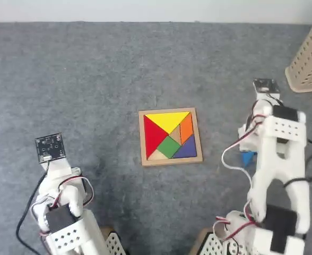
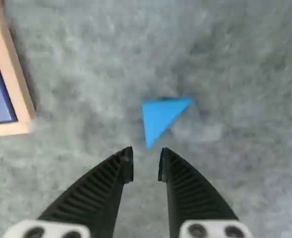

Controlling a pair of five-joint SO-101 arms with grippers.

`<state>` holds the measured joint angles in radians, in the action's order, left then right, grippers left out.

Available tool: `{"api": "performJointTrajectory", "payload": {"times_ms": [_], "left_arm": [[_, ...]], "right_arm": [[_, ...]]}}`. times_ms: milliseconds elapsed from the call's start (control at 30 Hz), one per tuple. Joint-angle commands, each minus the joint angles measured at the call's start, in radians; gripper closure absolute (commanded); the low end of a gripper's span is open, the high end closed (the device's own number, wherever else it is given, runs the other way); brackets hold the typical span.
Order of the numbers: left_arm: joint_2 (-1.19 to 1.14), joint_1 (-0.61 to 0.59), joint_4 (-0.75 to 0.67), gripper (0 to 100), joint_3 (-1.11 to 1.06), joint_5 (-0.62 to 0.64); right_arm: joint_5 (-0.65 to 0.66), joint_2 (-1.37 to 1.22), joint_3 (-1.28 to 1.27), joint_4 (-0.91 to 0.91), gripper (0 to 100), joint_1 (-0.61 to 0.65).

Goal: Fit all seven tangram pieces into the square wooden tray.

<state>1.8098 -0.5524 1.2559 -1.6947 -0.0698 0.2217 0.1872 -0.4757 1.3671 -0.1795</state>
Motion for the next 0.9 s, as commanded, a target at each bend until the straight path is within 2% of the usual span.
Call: {"api": "performJointTrajectory", "payload": {"times_ms": [0, 233, 400, 500, 533, 633, 667, 767, 867], "left_arm": [[0.003, 0.002, 0.003, 99, 0.008, 0.009], [0.003, 0.002, 0.003, 99, 0.008, 0.009], [0.003, 0.002, 0.003, 99, 0.008, 0.009], [0.003, 0.002, 0.003, 99, 0.008, 0.009], [0.003, 0.002, 0.003, 99, 0.008, 0.009], [0.003, 0.002, 0.003, 99, 0.008, 0.009], [0.003, 0.002, 0.003, 99, 0.008, 0.009], [0.003, 0.002, 0.003, 99, 0.008, 0.009], [0.003, 0.002, 0.003, 99, 0.008, 0.009]], "right_arm": [[0.026, -0.053, 0.146, 0.05, 89.3, -0.03], [0.216, -0.171, 0.339, 0.17, 89.2, -0.05], [0.302, -0.2, 0.358, 0.165, 89.2, -0.041], [0.419, -0.2, 0.358, 0.174, 89.2, -0.039], [0.422, -0.208, 0.358, 0.176, 89.2, -0.041], [0.371, -0.208, 0.353, 0.173, 89.2, -0.015], [0.331, -0.2, 0.358, 0.165, 89.2, -0.008], [0.104, -0.183, 0.387, 0.163, 89.2, 0.038], [0.043, -0.166, 0.384, 0.173, 88.3, 0.133]]}}
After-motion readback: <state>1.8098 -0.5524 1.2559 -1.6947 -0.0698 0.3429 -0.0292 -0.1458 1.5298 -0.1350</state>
